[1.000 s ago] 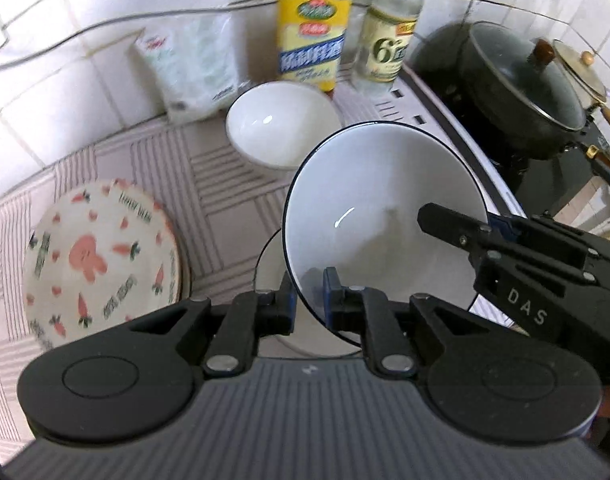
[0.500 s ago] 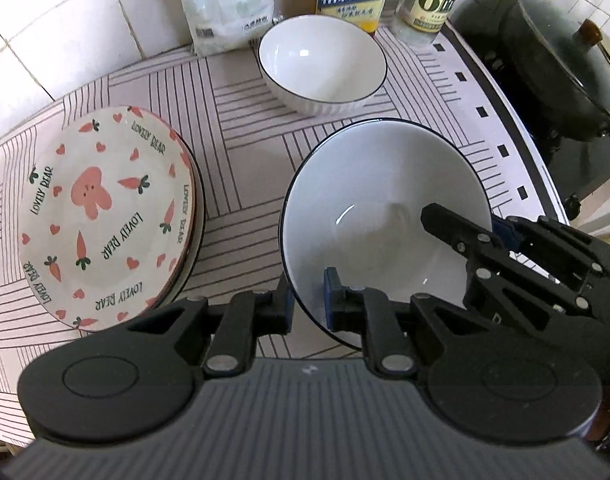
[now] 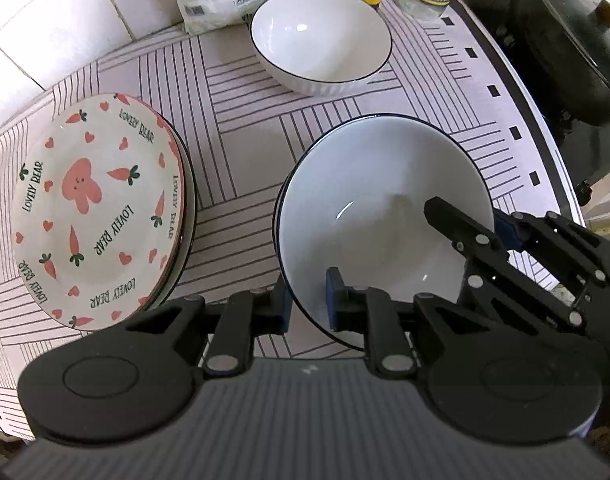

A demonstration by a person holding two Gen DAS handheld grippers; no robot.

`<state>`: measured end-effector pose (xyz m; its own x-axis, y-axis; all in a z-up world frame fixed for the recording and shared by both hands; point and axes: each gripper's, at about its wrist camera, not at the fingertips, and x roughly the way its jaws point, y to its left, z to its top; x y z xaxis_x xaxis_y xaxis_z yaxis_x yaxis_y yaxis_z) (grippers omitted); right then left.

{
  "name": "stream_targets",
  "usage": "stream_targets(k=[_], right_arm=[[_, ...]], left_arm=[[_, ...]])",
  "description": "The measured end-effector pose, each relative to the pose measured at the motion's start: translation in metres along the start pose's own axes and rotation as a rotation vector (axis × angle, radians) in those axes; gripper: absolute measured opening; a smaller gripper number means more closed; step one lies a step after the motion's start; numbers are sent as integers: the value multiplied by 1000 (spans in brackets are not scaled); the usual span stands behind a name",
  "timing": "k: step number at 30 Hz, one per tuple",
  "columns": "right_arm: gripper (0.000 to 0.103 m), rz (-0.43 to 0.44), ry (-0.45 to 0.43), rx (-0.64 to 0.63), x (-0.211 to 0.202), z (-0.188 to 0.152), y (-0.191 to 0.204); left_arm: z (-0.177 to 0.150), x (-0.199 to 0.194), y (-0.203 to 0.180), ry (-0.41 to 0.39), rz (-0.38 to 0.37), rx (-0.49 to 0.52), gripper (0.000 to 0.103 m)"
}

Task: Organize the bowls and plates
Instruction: 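Grasp the white bowl with the left gripper and lower it into the first bowl, then open the left gripper and reach to the third white bowl rim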

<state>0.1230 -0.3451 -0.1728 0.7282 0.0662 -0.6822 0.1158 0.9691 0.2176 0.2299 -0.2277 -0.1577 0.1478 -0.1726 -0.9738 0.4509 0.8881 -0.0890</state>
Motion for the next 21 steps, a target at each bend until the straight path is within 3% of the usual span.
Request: stream_targets(k=[3,7,10,21], right_arm=[[18,-21,-8,-40,2,0,4],[18,-66,-9,-116,4,1,12],[18,-72,-2,-109,5,3,11],[19,-170,-21,-359,15,-5,36]], left_arm=[[7,5,3,32,-10,-11,14],[6,5,-5,32,11,52,15],[7,9,-5,46,14,52,16],[11,15,-3,57,43,48,17]])
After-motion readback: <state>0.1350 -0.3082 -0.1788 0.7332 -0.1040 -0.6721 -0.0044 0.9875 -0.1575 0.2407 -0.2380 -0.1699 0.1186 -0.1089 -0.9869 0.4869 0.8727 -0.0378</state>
